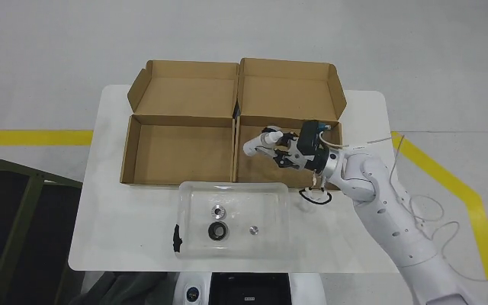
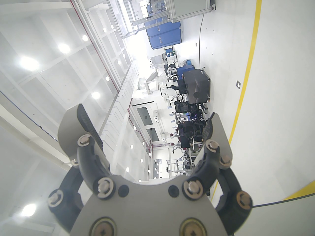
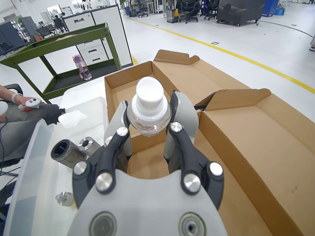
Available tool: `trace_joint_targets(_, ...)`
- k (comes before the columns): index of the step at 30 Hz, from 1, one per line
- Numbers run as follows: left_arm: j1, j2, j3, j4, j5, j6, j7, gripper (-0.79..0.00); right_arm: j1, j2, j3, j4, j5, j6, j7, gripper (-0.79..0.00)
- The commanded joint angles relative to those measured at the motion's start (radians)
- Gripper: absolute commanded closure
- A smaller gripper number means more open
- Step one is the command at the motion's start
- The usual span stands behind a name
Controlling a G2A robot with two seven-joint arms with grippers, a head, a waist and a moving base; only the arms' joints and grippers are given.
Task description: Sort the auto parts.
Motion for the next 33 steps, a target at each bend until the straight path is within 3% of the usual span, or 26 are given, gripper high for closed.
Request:
trace_joint_targets(1, 0.0, 0.0, 0.0, 0.0, 0.0, 0.0, 0.0, -0.785, 0.022, -0.005, -0.013, 0.025, -0.011, 0.005, 0.006, 0.0)
trace_joint_targets(27, 0.0, 0.0, 0.0, 0.0, 0.0, 0.0, 0.0, -0.785, 0.253, -0.084, -0.213, 0.302, -0.214, 0.085, 0.076, 0.0)
trace_joint_targets(29, 0.0, 0.0, 0.0, 0.0, 0.0, 0.0, 0.0, -0.785, 0.262, -0.089, -0.222, 0.312, -0.228, 0.088, 0.076, -0.145)
trace_joint_targets(30, 0.0, 0.0, 0.0, 0.0, 0.0, 0.0, 0.0, -0.785, 0.266, -0.091, -0.227, 0.316, -0.237, 0.089, 0.078, -0.262)
trace_joint_targets(32, 0.0, 0.0, 0.0, 0.0, 0.0, 0.0, 0.0, -0.785, 0.272, -0.095, -0.235, 0.321, -0.25, 0.09, 0.078, -0.372)
trace_joint_targets(33, 0.0, 0.0, 0.0, 0.0, 0.0, 0.0, 0.0, -0.785, 0.274, -0.097, -0.238, 0.325, -0.254, 0.091, 0.077, -0.388)
